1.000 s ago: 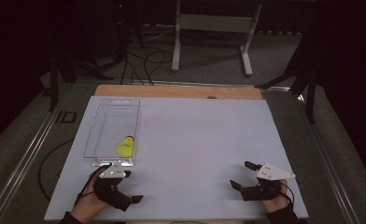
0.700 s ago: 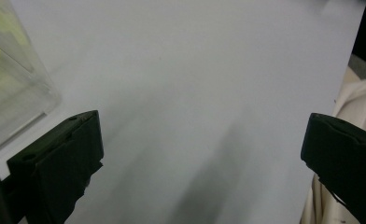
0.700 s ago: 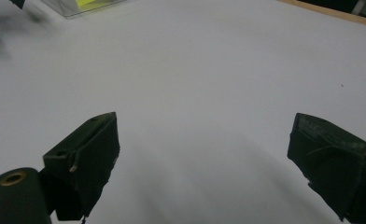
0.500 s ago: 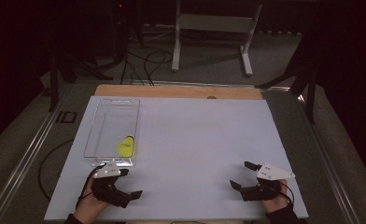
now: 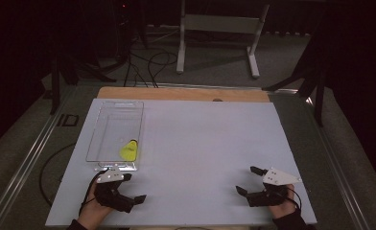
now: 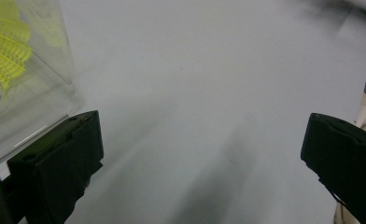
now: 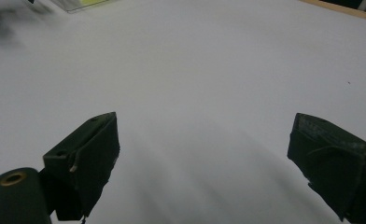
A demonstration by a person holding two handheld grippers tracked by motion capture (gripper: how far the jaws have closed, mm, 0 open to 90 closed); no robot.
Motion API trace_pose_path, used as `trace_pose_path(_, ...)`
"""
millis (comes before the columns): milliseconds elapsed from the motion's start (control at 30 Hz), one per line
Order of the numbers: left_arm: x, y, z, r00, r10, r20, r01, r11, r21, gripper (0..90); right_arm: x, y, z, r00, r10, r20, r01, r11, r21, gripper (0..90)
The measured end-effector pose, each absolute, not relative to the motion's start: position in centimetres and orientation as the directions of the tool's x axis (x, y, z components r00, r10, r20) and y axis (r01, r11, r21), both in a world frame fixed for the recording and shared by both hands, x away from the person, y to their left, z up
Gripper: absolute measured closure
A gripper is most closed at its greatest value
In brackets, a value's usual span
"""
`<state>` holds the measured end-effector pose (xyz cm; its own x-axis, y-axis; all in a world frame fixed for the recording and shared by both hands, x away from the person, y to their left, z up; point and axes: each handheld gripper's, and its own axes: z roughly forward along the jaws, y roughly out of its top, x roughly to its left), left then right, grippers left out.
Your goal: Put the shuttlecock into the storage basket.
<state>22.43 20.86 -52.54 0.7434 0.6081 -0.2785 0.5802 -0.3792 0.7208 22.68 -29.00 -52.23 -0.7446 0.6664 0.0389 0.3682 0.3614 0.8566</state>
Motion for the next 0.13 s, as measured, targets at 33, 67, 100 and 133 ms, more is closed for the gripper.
trace_pose_path(33,22.42,20.89,-52.53,0.742,0.610,-0.278,0.580,-0.377,0.722,0.0,22.68,-29.01,-52.22,-0.744,0.667,0.040,0.369,0.360,0.857,9.3)
trace_pose_path(67,22.41,20.92,-52.52,0.742,0.609,-0.279,0.580,-0.374,0.724,0.0,22.68,-29.02,-52.22,-0.744,0.667,0.040,0.369,0.360,0.857,9.3)
trace_pose_path(100,22.43,20.94,-52.53,0.743,0.607,-0.283,0.581,-0.373,0.724,0.0,22.68,-29.02,-52.23,-0.744,0.667,0.040,0.369,0.361,0.857,9.3)
trace_pose_path(133,22.42,20.94,-52.54,0.741,0.609,-0.282,0.581,-0.373,0.723,0.0,22.69,-29.01,-52.24,-0.744,0.667,0.040,0.369,0.361,0.856,9.3)
